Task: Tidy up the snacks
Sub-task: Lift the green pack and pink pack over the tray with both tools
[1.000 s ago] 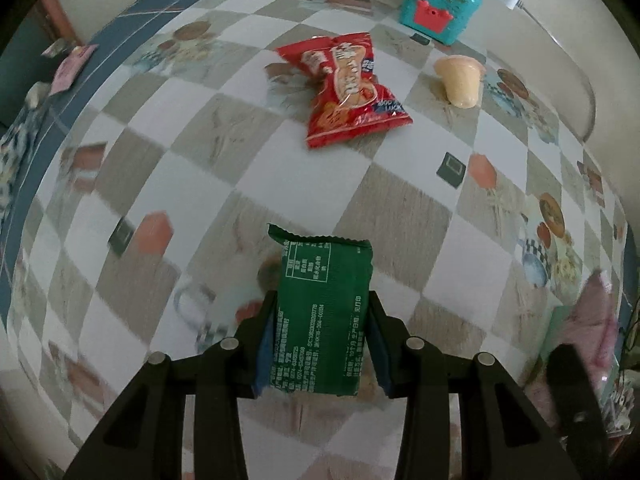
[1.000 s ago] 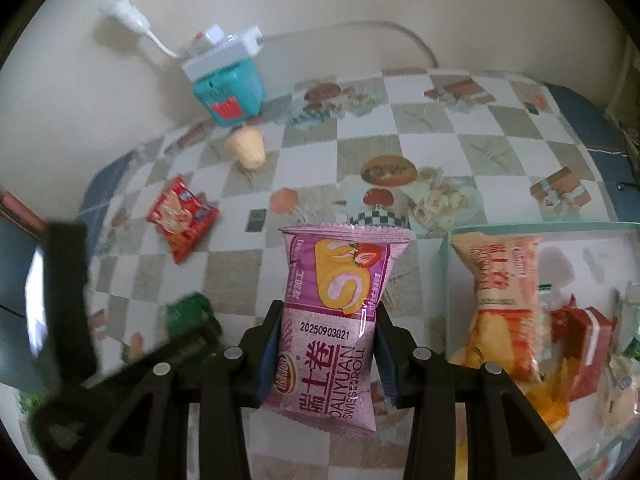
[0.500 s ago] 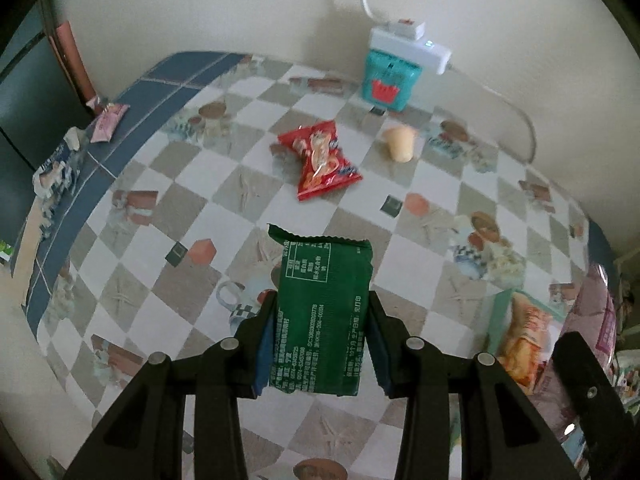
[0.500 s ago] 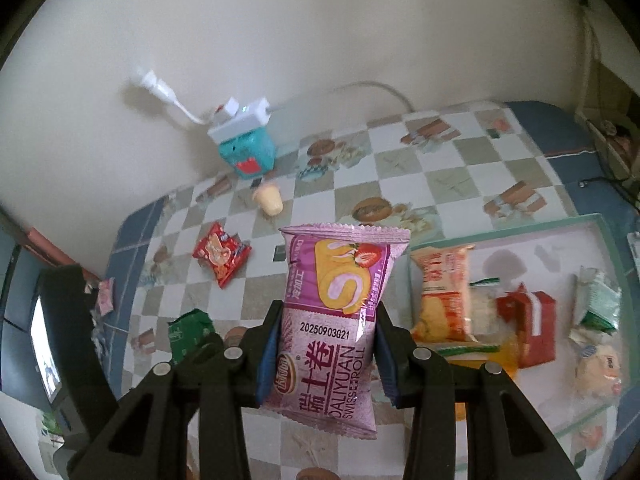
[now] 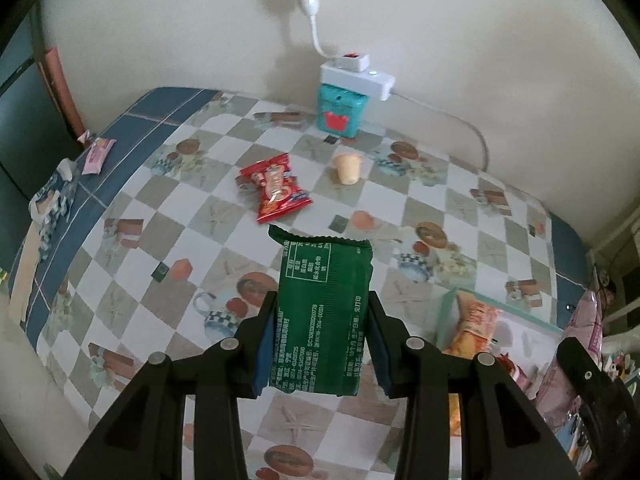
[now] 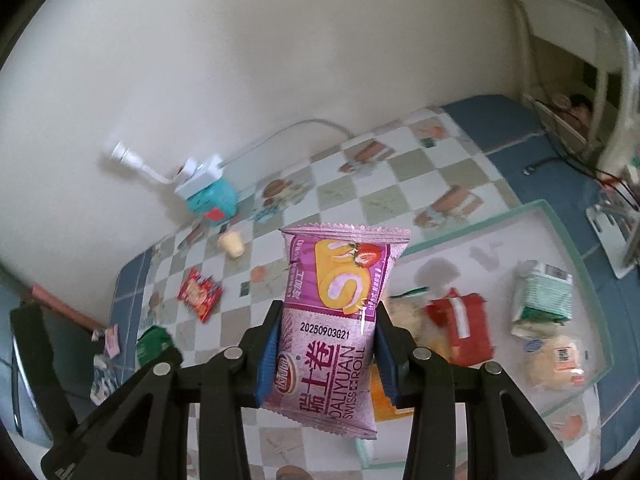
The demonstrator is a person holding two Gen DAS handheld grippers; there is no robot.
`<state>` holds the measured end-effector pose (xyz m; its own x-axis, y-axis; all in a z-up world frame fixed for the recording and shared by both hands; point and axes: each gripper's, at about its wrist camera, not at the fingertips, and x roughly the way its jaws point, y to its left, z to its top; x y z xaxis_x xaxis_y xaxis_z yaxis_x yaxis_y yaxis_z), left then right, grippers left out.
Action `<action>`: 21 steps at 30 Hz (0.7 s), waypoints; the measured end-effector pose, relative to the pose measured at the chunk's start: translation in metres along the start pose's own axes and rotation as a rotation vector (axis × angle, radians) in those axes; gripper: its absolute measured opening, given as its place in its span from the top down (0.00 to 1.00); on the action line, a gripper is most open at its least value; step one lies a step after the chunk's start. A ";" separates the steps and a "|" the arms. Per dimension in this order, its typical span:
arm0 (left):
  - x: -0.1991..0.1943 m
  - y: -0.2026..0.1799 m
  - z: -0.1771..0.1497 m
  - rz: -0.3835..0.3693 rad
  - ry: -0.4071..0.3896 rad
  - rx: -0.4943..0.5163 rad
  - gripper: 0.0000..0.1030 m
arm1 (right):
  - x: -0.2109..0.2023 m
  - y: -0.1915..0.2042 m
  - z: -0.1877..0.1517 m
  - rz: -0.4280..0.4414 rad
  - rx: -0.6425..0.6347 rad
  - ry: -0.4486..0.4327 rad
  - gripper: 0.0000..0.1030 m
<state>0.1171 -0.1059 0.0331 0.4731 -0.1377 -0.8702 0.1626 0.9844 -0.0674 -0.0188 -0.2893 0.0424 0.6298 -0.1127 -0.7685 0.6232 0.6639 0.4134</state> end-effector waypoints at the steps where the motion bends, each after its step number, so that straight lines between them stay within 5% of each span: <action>1: -0.001 -0.005 -0.001 -0.004 -0.003 0.007 0.59 | -0.001 -0.007 0.001 -0.010 0.014 -0.002 0.57; 21: -0.017 -0.127 -0.051 -0.146 0.022 0.271 0.59 | -0.026 -0.132 0.004 -0.208 0.222 -0.030 0.57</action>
<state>0.0447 -0.2229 0.0318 0.4092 -0.2700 -0.8716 0.4536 0.8890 -0.0624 -0.1155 -0.3769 0.0096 0.4891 -0.2533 -0.8346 0.8243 0.4470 0.3474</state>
